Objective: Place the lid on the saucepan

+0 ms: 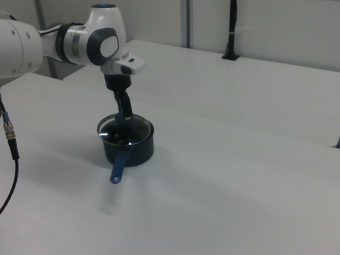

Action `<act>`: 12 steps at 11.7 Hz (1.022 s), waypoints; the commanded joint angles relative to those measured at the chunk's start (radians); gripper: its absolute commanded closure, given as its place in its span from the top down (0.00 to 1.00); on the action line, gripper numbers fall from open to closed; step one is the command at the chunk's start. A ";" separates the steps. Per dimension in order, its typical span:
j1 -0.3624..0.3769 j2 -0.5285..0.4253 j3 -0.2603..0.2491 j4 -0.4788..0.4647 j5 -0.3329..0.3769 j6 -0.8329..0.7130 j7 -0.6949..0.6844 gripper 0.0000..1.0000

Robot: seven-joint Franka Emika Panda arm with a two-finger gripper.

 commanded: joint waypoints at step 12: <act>-0.163 -0.589 -0.010 -0.276 0.013 -0.283 -0.561 1.00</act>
